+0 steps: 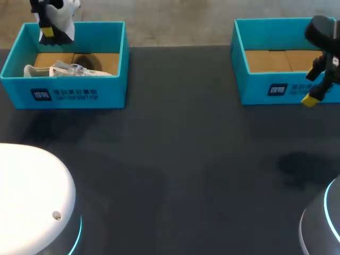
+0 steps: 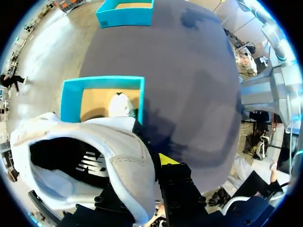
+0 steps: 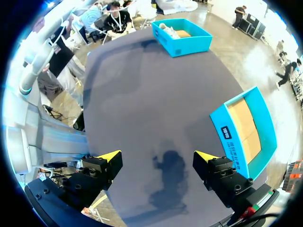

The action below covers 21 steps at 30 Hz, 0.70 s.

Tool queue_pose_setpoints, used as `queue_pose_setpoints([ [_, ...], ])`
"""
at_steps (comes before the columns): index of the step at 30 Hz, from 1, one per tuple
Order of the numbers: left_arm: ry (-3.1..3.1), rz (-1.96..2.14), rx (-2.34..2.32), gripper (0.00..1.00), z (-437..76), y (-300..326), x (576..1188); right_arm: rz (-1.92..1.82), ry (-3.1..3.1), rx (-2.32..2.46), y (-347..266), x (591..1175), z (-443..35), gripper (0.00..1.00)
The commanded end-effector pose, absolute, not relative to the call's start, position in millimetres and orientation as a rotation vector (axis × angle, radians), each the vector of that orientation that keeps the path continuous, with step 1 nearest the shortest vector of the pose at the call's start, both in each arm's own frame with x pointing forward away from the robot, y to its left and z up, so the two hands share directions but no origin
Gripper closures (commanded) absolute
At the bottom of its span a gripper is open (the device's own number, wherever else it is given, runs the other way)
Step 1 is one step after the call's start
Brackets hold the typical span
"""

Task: Take the shoe out of the shoebox, open the shoe tongue, remove and reinsert the insole, then place the shoe into the shoebox

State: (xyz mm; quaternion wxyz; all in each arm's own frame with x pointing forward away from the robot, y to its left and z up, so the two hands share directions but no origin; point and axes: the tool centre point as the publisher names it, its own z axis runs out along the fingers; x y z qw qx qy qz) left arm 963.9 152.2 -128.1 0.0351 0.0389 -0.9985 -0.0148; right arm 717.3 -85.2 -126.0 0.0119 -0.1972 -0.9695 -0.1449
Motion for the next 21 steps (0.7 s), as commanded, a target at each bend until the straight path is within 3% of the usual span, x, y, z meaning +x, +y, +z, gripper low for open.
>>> queue_pose_setpoints([
  [1,-3.048,-0.005,0.086,1.00,-130,165,982,-0.445,-3.020,-0.616,-84,720,-126,0.00],
  [21,-3.031,0.008,0.100,1.00,-156,233,1048,-0.445,-3.020,-0.616,-84,720,-126,0.00],
])
